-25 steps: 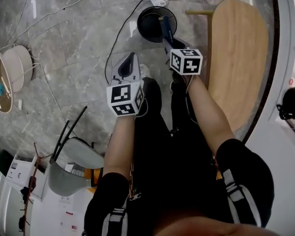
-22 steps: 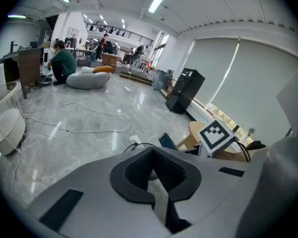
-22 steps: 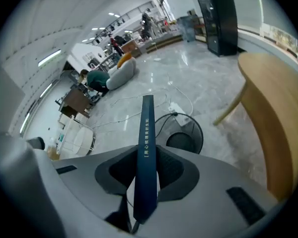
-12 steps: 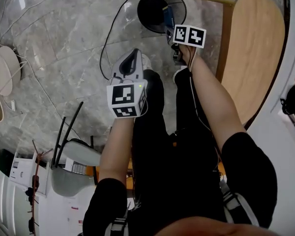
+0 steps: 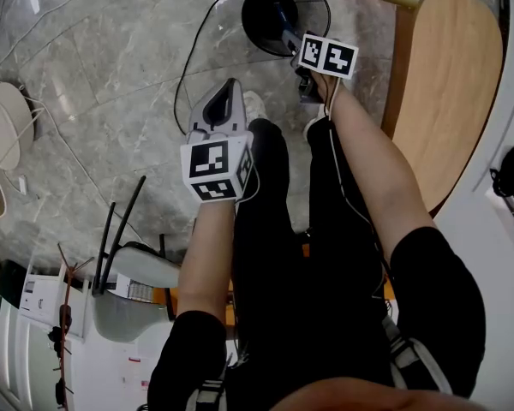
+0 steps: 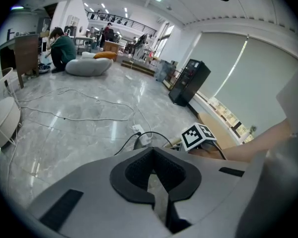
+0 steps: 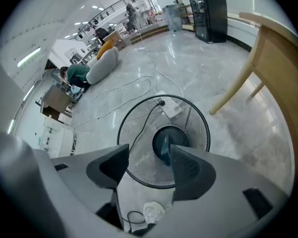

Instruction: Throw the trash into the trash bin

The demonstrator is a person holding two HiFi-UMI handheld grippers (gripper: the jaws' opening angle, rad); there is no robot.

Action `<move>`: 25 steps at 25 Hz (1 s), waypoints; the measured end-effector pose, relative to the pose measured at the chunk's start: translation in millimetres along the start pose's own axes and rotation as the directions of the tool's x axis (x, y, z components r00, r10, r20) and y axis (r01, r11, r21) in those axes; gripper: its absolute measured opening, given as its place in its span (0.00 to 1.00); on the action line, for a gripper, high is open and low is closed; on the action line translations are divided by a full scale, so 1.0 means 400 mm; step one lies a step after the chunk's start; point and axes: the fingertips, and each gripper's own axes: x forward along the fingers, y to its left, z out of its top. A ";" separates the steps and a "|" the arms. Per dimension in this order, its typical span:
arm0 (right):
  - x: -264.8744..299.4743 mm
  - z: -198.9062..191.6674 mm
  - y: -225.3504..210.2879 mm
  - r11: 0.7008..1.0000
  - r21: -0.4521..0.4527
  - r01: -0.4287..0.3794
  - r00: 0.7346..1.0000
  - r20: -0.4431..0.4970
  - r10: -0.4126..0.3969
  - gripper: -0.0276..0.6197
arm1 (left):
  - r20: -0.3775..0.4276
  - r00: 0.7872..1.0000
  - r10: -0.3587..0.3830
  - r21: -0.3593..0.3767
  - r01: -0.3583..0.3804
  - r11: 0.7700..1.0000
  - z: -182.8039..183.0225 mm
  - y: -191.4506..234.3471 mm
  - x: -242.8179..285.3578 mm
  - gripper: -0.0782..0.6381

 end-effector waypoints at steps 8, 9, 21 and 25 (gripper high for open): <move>-0.090 0.044 0.054 0.973 -0.227 0.053 0.990 0.141 -0.021 0.08 | -0.004 1.000 -0.019 0.022 0.019 1.000 0.005 -0.023 0.018 0.13; -0.106 0.040 0.065 0.962 -0.268 0.058 0.988 0.153 -0.017 0.06 | -0.001 1.000 -0.021 0.024 0.021 1.000 0.010 -0.028 0.019 0.13; -0.488 0.138 0.204 0.929 -0.370 0.004 0.907 0.393 0.153 0.06 | 0.076 0.995 -0.064 0.061 0.059 0.996 0.135 -0.173 -0.050 0.13; -0.680 0.192 0.245 0.939 -0.344 -0.031 0.865 0.461 0.197 0.06 | 0.106 0.990 -0.090 0.080 0.082 0.993 0.209 -0.261 -0.130 0.13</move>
